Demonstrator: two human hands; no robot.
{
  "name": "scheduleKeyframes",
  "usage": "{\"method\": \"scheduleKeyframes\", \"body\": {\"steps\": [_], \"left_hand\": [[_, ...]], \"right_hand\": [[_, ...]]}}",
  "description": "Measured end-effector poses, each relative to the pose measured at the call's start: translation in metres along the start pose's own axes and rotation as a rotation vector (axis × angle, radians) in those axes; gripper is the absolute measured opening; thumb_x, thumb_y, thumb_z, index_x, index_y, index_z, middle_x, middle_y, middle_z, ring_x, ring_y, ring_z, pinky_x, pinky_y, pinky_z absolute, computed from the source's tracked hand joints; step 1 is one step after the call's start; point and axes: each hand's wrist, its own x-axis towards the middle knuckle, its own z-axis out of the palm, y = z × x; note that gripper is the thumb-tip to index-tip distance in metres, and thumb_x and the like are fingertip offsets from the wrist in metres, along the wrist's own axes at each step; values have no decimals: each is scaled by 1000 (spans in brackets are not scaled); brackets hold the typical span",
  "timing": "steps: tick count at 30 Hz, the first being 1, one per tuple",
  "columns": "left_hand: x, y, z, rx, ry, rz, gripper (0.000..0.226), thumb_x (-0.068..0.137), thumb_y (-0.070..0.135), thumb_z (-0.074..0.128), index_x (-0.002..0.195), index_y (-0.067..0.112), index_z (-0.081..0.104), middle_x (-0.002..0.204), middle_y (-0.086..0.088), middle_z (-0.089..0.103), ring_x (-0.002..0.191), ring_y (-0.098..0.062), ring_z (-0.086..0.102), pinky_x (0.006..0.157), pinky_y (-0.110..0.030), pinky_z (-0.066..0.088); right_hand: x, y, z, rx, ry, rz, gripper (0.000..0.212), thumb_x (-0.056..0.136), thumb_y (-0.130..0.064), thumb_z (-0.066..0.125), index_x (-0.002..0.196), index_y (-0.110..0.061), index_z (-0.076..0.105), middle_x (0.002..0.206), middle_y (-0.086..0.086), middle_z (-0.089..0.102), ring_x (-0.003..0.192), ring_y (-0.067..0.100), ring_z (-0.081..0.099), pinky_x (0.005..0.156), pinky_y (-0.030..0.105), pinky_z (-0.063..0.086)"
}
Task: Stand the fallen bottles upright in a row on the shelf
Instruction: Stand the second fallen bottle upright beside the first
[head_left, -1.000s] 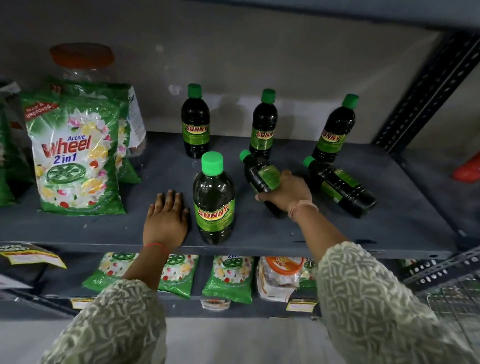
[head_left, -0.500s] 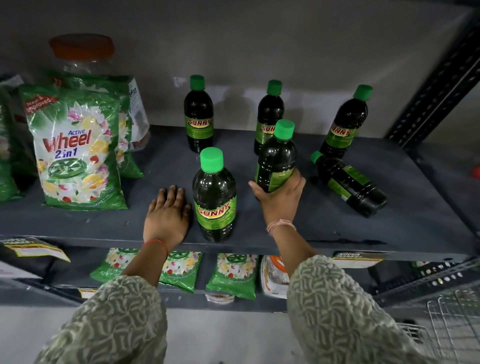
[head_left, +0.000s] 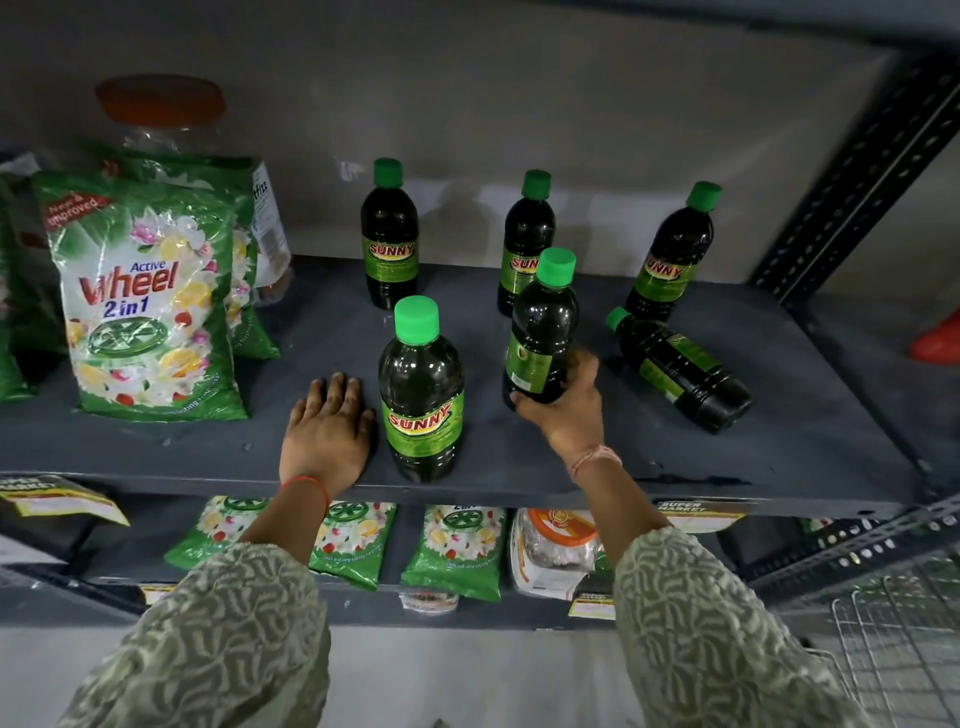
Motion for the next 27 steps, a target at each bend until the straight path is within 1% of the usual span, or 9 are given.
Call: {"method": "scheduleKeyframes", "body": {"steps": [3,6,9,12,16,20,22,24,27], "left_hand": [[-1,1,0,7,2,1,55,96,32,25,146,14,13,158,-7,11,146,-28,6,120,-41,10],[-1,2,-2,9,2,3,55,96,32,25,146,14,14,158,-7,11,146,-28,6,119,-41,10],[-1,2,-2,6,-1,2,54,96,32,25,146,13,14,158,-7,11,146,-28,6,119,-41,10],[-2,1,-2,7,-7,-2,54,96,32,24,146,13,13,159,-7,10,146,-28,6,120,-40,10],[-1,2,-2,7,-9,-8,54,97,32,23,146,13,12,159,-6,10,146,-27,5,120,-40,9],[-1,2,-2,9,-8,-7,54,96,32,23,146,14,12,159,-6,9,147,-27,5,120,-40,10],[-2,2,-2,12,-6,-7,54,96,32,23,146,14,12,159,-6,9,146,-27,6,120,-40,10],[-1,2,-2,17,-4,-4,55,96,32,24,146,14,12,159,-6,10,146,-27,6,119,-40,10],[-1,2,-2,18,-8,-5,55,96,31,25,147,14,12,159,-7,9,146,-27,6,119,-40,10]], "right_hand": [[5,5,-7,54,-103,10,82,56,-13,85,118,-21,31,119,1,49,116,22,49,91,27,41],[3,6,6,-113,20,6,102,45,-29,89,127,-14,29,128,6,38,121,21,32,104,37,32],[0,2,10,-93,65,-4,86,47,-27,89,113,-13,36,120,10,47,114,25,45,99,41,42],[5,7,-4,-52,-50,49,65,57,-14,84,102,-17,38,109,10,58,102,23,56,88,36,47],[17,9,-21,57,-294,140,63,69,13,66,123,-3,36,126,23,53,118,31,49,104,45,38],[21,6,-23,95,-429,182,76,72,15,61,135,-7,24,128,12,46,127,28,40,110,45,31],[18,4,-13,122,-337,173,89,64,4,75,135,-11,23,126,6,46,125,25,42,109,42,33],[14,4,3,-9,-128,135,99,48,-16,88,130,-10,32,127,10,48,125,28,41,108,42,33],[7,2,11,-108,32,95,91,45,-20,90,121,-4,40,125,16,50,120,29,43,100,36,38]]}}
